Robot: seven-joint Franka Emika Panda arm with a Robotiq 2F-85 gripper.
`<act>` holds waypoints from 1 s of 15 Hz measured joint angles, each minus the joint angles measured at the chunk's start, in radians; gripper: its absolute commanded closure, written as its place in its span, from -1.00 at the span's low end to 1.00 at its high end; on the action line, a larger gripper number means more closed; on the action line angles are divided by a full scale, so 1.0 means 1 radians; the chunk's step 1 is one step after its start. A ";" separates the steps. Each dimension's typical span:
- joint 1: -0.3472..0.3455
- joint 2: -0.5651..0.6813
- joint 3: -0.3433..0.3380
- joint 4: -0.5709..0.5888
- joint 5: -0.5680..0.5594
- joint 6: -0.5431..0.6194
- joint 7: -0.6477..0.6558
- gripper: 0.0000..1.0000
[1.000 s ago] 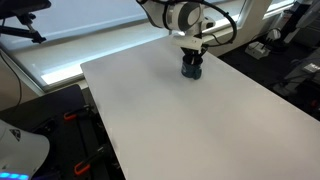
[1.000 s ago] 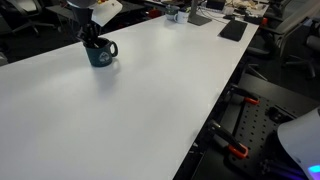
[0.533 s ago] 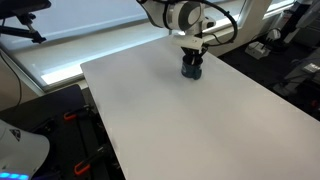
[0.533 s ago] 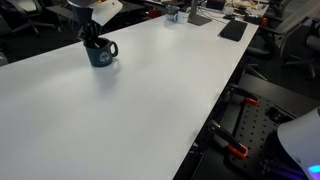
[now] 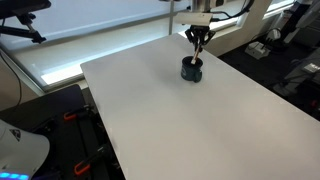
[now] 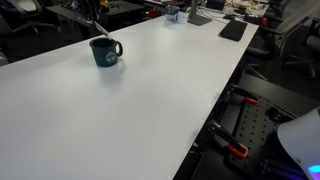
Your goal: Remove the marker from the cup
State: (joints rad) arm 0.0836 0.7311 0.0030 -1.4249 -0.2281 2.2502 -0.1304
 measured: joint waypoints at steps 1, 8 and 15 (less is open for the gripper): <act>-0.001 -0.016 0.000 0.025 0.001 -0.055 0.002 0.90; -0.048 0.077 -0.052 0.343 0.020 -0.464 0.085 0.90; -0.119 0.374 -0.071 0.627 0.038 -0.611 0.145 0.90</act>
State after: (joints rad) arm -0.0353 1.1046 -0.0685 -0.7977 -0.1899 1.6388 0.0145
